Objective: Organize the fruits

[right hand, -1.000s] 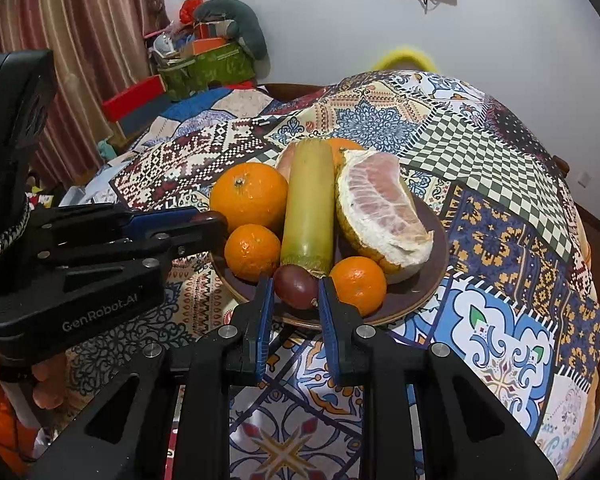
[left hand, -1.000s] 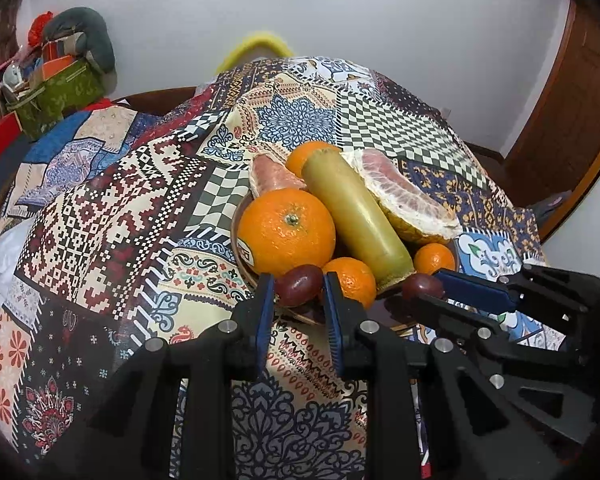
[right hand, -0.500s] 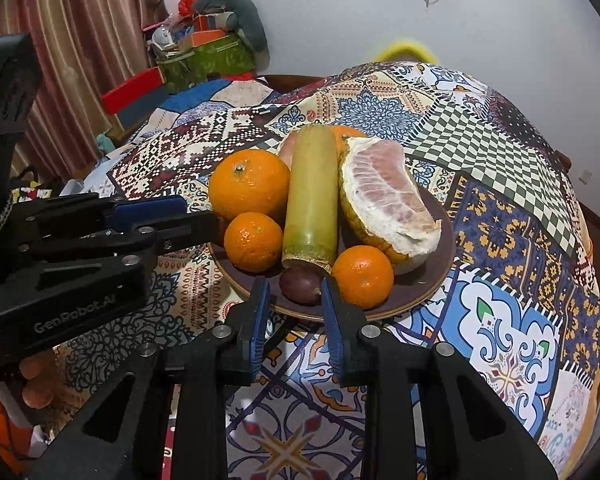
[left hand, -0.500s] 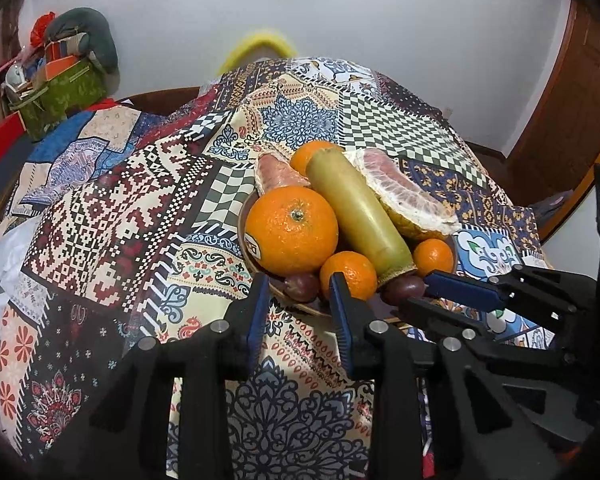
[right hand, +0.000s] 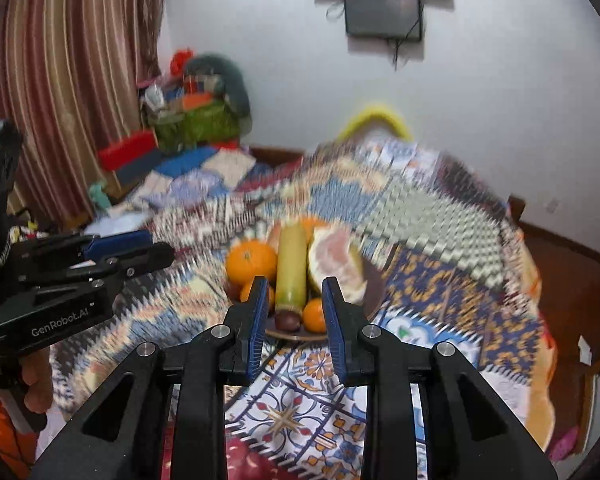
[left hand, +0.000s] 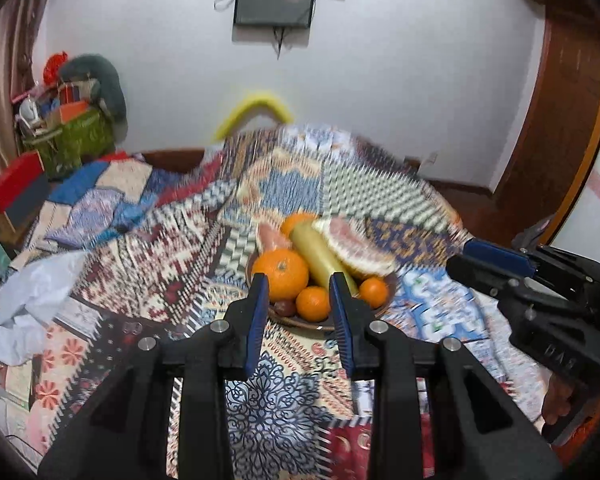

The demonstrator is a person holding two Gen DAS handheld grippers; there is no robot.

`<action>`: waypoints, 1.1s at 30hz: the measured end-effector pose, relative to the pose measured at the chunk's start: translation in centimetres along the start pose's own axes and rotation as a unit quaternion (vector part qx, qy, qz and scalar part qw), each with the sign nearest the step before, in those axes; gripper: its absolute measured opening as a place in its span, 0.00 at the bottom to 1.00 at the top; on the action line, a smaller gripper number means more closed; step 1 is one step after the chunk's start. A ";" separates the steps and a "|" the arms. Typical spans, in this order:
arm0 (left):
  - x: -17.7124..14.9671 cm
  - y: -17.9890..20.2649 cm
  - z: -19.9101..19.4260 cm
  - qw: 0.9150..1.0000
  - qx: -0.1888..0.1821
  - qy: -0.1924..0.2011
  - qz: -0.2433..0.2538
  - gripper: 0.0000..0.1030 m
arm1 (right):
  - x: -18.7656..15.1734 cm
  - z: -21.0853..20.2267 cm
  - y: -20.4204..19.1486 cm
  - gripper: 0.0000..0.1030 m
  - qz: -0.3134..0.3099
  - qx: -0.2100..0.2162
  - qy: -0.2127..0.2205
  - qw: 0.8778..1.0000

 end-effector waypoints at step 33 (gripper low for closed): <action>-0.1 5.2 -24.4 0.969 0.042 0.243 0.026 0.89 | 1.4 -20.6 -4.5 0.84 0.021 -0.053 0.240 0.969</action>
Point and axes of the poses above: each gripper's, at about its wrist camera, not at the fingertips, and z roughly the way its jaws point, y to its right, x to its top, the point moved 7 cm from there along z, roughly the way its jaws point, and after that the axes turned 4 degrees about -y, right-handed, at the moved point
